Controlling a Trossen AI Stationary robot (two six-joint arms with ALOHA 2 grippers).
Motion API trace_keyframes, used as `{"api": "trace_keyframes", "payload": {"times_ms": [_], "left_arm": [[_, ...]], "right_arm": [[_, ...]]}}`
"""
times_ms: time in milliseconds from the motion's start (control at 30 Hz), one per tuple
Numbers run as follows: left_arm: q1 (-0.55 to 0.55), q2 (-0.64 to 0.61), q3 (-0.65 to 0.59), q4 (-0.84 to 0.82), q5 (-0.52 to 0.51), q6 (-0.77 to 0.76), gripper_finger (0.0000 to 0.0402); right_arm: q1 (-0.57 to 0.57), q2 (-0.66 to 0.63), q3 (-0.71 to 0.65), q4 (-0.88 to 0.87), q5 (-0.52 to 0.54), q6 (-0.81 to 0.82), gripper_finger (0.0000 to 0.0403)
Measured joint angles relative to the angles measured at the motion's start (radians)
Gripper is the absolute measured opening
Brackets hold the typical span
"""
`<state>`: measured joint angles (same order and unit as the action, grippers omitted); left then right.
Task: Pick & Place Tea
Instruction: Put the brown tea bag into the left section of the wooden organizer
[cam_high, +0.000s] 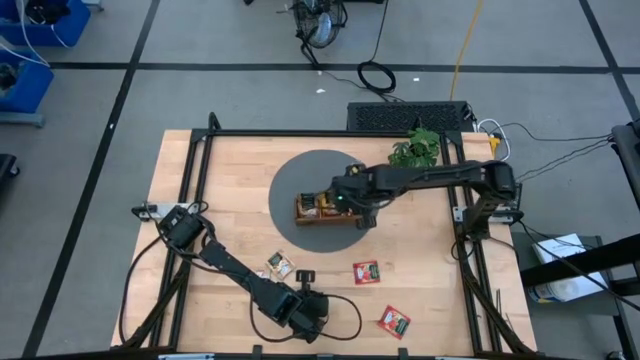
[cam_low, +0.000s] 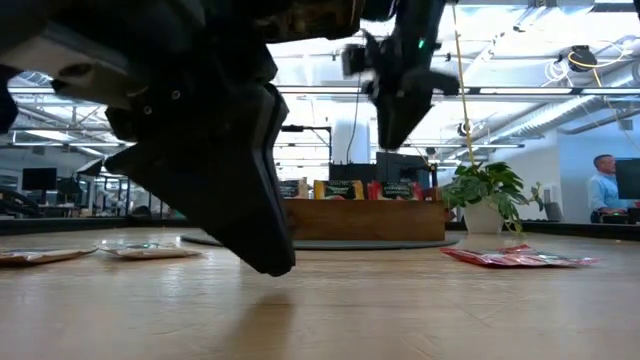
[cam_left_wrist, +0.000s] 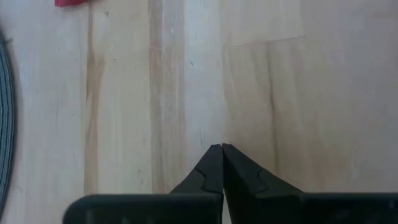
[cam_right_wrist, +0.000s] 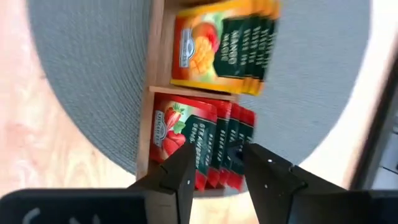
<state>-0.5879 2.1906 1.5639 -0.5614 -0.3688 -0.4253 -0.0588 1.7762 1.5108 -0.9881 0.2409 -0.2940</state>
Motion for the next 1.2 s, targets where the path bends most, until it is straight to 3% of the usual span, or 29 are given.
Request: {"api": "trace_keyframes", "payload": {"times_ms": [267,400,567,733,900,1100,1200], "left_arm": [[0.003,0.000,0.000,-0.008,0.001,0.028,0.0022],[0.003,0.000,0.000,-0.024,0.001,0.042,0.0024],[0.028,-0.004,0.000,0.017,0.012,0.108,0.0013],[0.070,-0.013,0.001,0.054,0.028,0.124,0.0004],[0.106,-0.013,0.000,0.037,0.022,0.178,0.0016],[0.143,-0.034,0.000,-0.029,0.031,0.190,0.0004],[0.141,-0.090,0.000,-0.171,0.039,0.102,0.0010]], "right_arm": [[0.106,-0.206,0.000,-0.180,0.150,0.172,0.0105],[0.205,-0.300,-0.014,-0.277,0.119,0.387,0.0087],[0.364,-0.415,-0.140,-0.248,0.099,0.561,0.0062],[0.507,-0.505,-0.368,-0.051,0.102,0.712,0.0033],[0.626,-0.552,-0.647,0.306,0.098,0.772,0.0006],[0.659,-0.554,-0.895,0.809,0.097,0.718,0.0007],[0.648,-0.554,-0.975,1.008,0.094,0.667,0.0007]]}}
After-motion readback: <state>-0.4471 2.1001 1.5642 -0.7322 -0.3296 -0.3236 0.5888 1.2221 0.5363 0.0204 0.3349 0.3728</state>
